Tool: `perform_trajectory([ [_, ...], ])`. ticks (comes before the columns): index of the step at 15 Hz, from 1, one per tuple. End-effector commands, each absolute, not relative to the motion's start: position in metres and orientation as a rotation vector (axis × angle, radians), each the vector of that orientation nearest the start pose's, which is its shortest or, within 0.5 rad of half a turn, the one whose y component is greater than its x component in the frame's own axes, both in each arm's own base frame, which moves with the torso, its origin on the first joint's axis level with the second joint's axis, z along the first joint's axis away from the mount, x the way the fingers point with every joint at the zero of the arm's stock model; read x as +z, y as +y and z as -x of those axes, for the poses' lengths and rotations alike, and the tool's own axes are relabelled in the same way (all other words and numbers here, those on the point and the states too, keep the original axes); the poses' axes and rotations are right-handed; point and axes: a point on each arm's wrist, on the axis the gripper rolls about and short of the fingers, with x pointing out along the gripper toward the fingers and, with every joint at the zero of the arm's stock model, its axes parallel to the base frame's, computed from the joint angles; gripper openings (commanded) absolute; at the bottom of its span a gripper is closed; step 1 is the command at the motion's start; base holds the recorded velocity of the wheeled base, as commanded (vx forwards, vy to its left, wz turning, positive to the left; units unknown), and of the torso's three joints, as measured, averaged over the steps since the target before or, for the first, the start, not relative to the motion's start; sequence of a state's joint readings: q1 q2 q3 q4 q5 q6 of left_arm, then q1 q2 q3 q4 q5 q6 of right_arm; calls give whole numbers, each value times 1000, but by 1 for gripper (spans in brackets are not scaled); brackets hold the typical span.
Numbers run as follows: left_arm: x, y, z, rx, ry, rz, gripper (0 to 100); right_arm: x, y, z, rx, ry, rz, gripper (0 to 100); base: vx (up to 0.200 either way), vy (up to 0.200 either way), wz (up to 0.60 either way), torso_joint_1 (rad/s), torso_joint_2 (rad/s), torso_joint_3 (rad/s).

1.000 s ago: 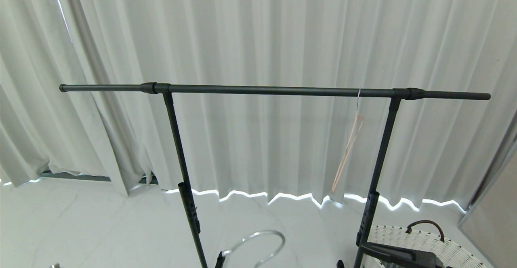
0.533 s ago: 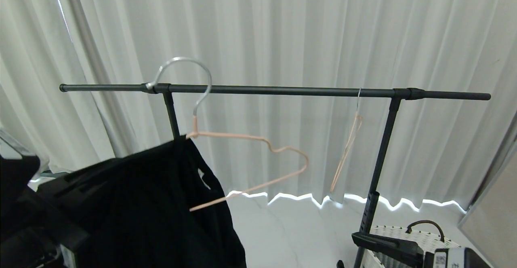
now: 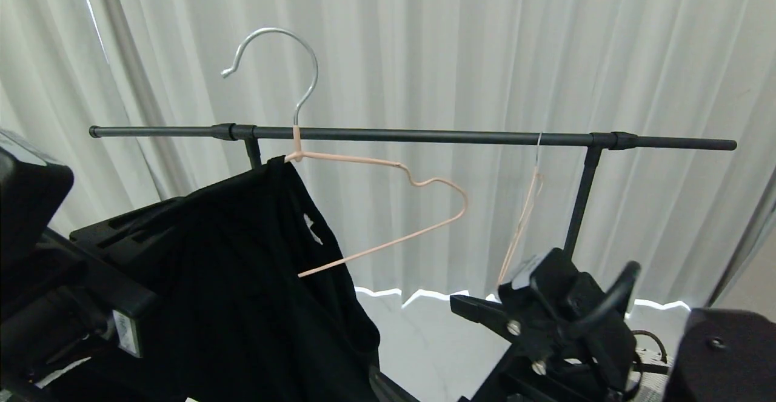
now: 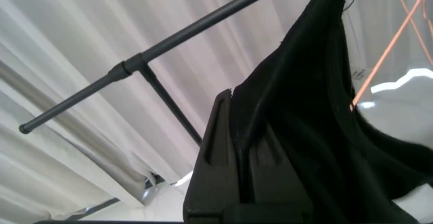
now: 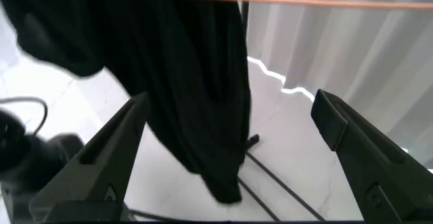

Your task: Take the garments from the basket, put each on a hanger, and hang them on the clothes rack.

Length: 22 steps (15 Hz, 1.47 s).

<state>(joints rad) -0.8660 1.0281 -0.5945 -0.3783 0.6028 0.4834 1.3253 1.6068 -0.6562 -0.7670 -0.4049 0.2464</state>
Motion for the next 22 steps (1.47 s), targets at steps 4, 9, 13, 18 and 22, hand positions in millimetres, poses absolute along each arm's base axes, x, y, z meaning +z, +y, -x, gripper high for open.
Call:
perform_trajectory([
  [4,251,-96,-96,-278,-37,-508,0,165,299,-99,837,269,-53,100,0,0,0,0,0,0],
  [9,257,-99,-92,-311,-60,-494,0,148,301,-109,796,321,4,100,0,0,0,0,0,0],
  [13,256,-99,-92,-312,-57,-497,0,161,300,-116,770,273,-50,100,0,0,0,0,0,0],
  [18,254,-100,-93,-313,-53,-501,0,169,302,-115,792,233,-88,100,0,0,0,0,0,0],
  [22,255,-100,-94,-305,-53,-499,0,157,298,-96,841,268,-41,100,0,0,0,0,0,0],
])
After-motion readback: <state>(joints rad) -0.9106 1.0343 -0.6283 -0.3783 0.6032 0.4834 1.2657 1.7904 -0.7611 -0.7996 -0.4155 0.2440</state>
